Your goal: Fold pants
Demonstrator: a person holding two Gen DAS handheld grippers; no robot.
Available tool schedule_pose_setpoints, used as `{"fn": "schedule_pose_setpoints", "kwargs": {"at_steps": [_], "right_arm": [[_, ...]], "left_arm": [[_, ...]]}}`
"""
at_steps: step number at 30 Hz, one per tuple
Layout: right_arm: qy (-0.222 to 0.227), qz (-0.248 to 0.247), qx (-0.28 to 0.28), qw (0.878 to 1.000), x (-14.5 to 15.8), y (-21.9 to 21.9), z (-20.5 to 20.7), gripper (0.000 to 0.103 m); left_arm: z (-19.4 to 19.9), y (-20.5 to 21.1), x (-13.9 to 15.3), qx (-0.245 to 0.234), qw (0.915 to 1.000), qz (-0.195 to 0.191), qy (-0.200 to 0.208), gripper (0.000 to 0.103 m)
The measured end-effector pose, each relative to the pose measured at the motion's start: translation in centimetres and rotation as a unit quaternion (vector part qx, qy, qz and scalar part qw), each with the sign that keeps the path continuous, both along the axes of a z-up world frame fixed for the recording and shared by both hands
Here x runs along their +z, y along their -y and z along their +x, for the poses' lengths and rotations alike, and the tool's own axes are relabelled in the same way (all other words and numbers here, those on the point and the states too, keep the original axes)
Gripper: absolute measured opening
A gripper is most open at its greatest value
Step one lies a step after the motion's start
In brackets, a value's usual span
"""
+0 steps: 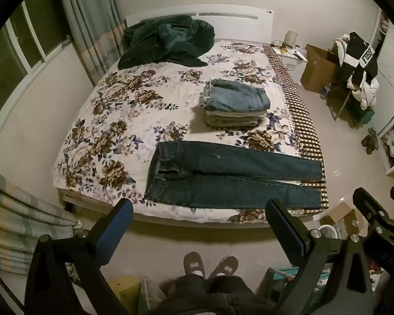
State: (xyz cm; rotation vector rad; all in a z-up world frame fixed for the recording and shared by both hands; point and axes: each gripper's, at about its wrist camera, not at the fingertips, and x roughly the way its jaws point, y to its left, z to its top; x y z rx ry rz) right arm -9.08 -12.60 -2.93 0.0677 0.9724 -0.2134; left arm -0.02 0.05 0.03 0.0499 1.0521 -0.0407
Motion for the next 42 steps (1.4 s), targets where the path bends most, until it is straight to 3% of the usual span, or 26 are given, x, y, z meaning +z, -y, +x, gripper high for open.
{"fn": "schedule_pose_setpoints", "kwargs": {"at_steps": [42], "right_arm": [[-0.01, 0.002, 0.003, 1.0, -0.46, -0.09, -0.37, 0.103]], "left_arm": [[-0.03, 0.03, 0.05, 0.001, 1.0, 0.007, -0.003, 0.103]]}}
